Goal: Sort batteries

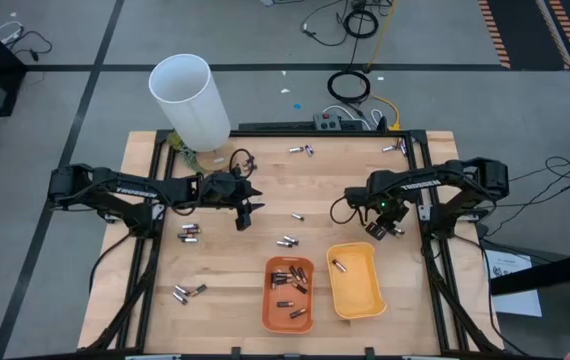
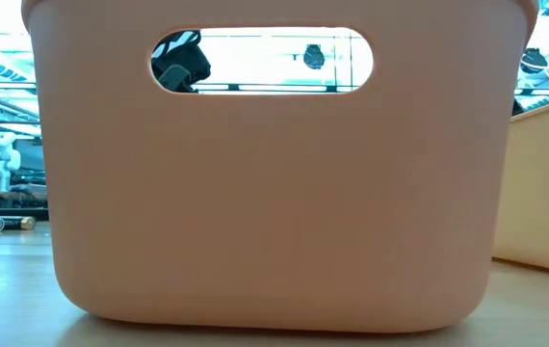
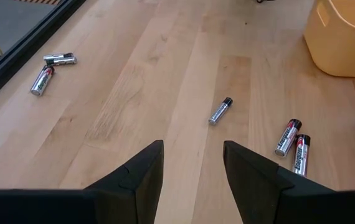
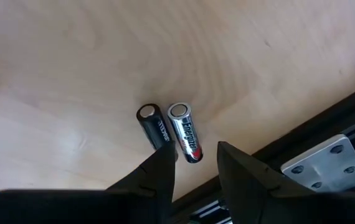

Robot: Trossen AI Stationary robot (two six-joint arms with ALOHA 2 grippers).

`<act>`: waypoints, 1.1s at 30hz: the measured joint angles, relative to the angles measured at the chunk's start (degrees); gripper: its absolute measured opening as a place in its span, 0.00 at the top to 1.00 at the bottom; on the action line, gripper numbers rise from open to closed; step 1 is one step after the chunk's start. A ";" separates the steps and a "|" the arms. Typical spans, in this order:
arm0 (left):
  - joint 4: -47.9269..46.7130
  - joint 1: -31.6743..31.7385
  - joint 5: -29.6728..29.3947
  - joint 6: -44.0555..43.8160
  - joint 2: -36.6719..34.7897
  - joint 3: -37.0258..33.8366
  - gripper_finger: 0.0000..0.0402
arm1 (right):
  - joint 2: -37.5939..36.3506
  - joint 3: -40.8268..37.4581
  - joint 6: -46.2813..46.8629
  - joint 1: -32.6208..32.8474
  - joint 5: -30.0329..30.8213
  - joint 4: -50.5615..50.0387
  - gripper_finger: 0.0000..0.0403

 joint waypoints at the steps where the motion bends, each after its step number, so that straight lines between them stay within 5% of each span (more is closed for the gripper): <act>1: -0.03 0.00 0.00 0.00 0.00 0.00 0.56 | 0.00 0.00 0.10 0.00 -0.03 0.02 0.73; 33: -0.15 0.00 0.00 -0.02 0.01 0.00 0.56 | -0.02 -7.61 -1.05 0.02 -2.88 11.28 0.78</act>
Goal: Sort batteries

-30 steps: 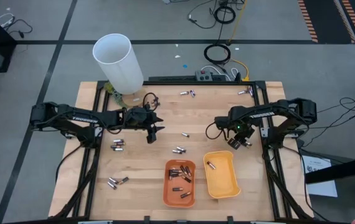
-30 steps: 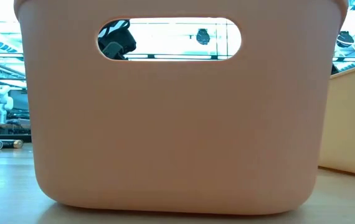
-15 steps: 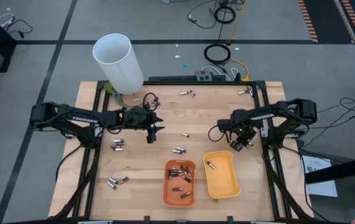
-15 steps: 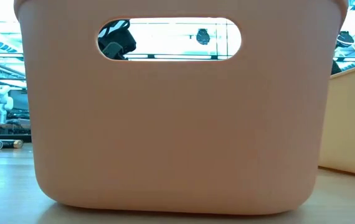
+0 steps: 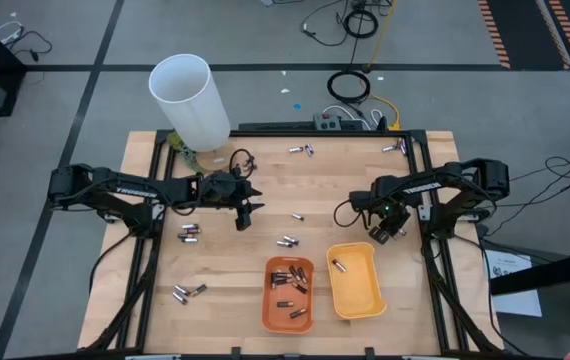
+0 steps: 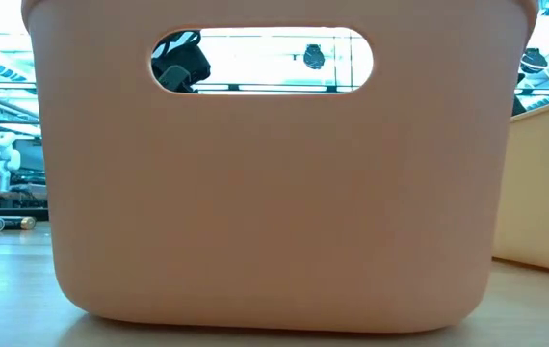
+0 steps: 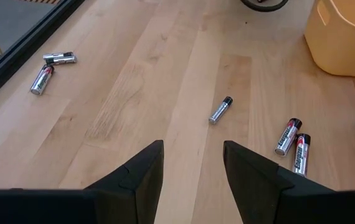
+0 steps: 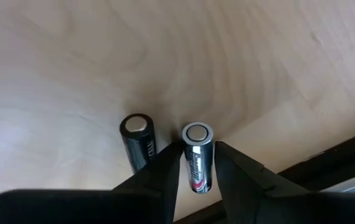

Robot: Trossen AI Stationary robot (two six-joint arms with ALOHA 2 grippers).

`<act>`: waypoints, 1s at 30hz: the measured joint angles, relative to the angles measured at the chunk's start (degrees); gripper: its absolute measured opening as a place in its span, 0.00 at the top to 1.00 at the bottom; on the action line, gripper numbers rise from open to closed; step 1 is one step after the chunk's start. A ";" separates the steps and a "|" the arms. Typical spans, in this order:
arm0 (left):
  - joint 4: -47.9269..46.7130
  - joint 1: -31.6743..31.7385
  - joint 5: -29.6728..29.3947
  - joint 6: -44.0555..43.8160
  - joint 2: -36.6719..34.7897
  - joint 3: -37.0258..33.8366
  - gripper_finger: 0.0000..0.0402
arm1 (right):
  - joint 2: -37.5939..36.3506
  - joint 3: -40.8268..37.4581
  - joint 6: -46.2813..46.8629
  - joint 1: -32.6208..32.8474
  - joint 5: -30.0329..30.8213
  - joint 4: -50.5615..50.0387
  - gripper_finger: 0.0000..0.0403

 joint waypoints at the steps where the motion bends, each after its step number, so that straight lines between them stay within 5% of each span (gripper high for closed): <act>1: 0.01 0.00 0.00 0.00 0.00 0.00 0.56 | 0.00 0.00 0.00 0.00 -0.12 0.04 0.79; 9: 0.02 0.00 0.00 0.00 0.00 0.00 0.56 | -0.04 0.13 -0.91 0.07 2.82 -0.13 0.94; 20: 0.44 0.00 0.00 0.00 0.00 0.00 0.56 | 0.13 2.99 -1.05 0.02 8.95 -1.65 0.94; 30: 0.42 0.00 0.00 0.02 0.00 0.00 0.56 | 0.13 15.06 -3.34 0.00 17.75 -7.93 0.94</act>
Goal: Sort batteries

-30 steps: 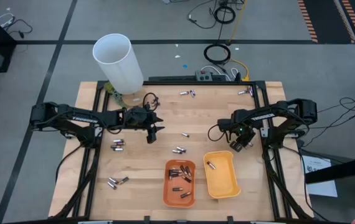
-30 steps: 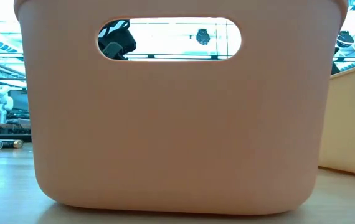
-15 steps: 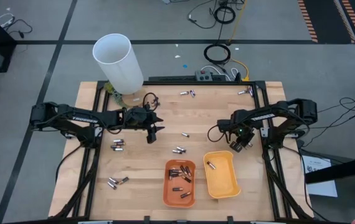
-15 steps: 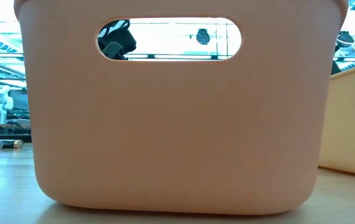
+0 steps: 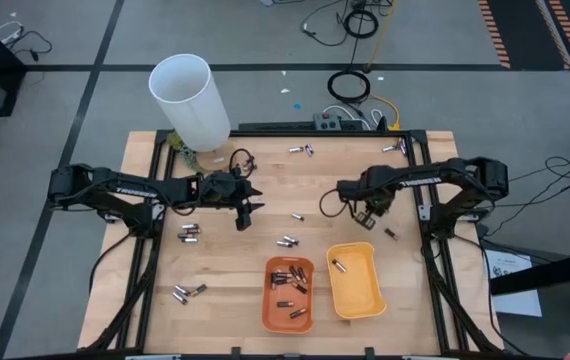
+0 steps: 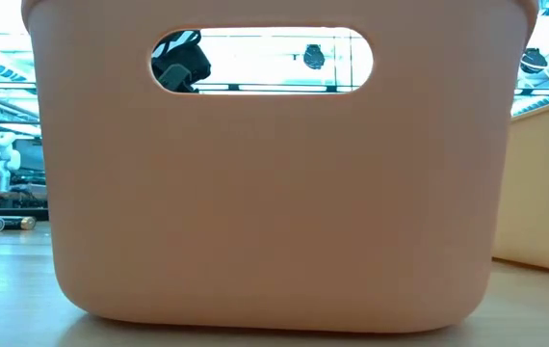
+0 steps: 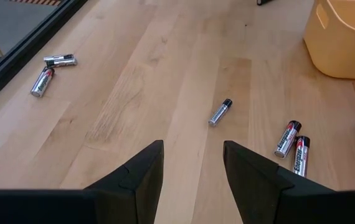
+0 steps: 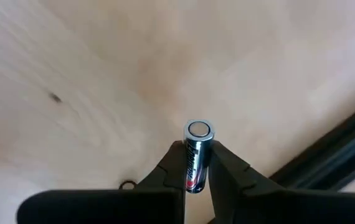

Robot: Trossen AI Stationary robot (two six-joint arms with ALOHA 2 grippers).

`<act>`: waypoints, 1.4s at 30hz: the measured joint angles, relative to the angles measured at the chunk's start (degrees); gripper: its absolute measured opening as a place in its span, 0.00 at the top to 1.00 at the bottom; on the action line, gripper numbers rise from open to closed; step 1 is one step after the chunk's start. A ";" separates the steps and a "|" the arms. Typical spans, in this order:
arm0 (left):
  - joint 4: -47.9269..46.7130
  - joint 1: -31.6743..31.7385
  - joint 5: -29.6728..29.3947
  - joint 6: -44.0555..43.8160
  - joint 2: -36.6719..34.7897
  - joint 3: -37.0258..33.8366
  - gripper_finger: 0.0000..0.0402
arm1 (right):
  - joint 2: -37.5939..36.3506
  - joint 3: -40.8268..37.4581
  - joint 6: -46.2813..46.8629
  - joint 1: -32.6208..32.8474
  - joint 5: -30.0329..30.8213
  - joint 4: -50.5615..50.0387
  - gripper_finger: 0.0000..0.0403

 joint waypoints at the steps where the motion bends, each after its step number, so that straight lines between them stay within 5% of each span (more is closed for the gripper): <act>1: 0.00 0.00 0.00 0.00 0.00 0.00 0.56 | 0.00 1.86 -0.38 0.00 0.83 -0.88 0.94; 14: -0.04 0.00 0.00 1.28 0.00 0.00 0.56 | -0.09 18.82 -4.18 6.87 1.99 4.50 0.94; 42: 8.59 -3.89 3.18 -3.66 0.00 -0.02 0.56 | -0.09 17.36 5.75 41.85 7.27 20.31 0.94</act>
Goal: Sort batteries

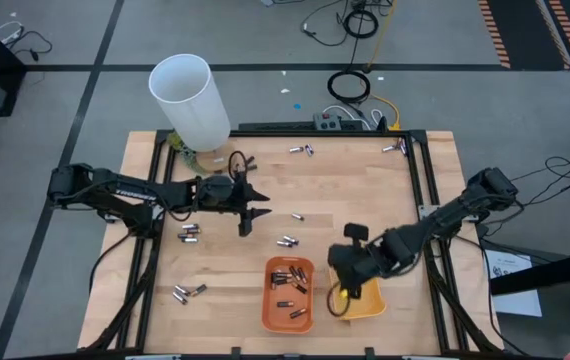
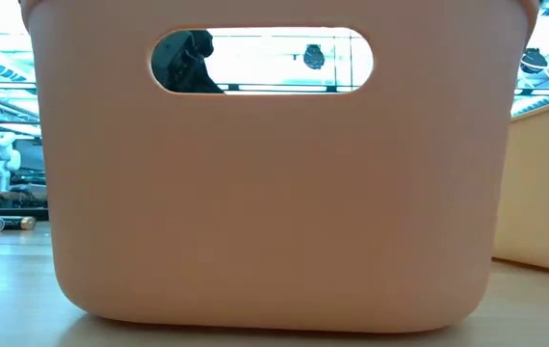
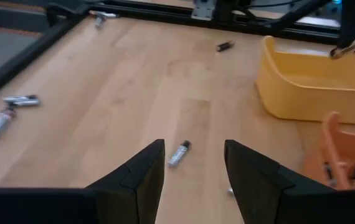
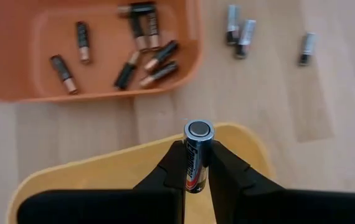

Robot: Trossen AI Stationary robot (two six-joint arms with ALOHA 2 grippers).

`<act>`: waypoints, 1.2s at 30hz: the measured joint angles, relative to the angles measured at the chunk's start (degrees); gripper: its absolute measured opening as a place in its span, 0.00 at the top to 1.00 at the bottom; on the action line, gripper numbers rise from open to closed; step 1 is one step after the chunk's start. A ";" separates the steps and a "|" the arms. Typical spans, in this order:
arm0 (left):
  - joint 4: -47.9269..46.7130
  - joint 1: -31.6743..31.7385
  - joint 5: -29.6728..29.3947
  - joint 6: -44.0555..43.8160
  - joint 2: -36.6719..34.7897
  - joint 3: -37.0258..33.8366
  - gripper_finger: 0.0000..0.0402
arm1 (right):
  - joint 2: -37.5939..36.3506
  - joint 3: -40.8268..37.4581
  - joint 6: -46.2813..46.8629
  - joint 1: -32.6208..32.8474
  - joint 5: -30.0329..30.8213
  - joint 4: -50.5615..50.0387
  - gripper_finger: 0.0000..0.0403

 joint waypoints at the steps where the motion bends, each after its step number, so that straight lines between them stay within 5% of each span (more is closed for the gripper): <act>1: -0.07 -0.48 0.13 -1.00 0.00 0.00 0.56 | 0.00 -1.05 0.21 0.83 0.56 1.69 0.94; 13: -1.98 -7.79 0.32 -7.43 0.00 0.00 0.56 | 0.00 -12.01 8.70 2.54 0.57 8.56 0.91; 26: -12.79 -15.74 -0.04 -19.41 0.00 0.14 0.56 | 0.00 -12.31 7.44 2.54 0.62 8.49 0.67; 32: -33.62 -21.20 -0.12 -27.32 -0.46 7.47 0.56 | 0.00 -11.65 4.00 2.47 0.87 8.48 0.59; 36: -46.56 -26.14 -0.27 -36.19 -0.46 12.73 0.56 | 0.00 -9.71 -0.31 2.15 9.47 8.48 0.58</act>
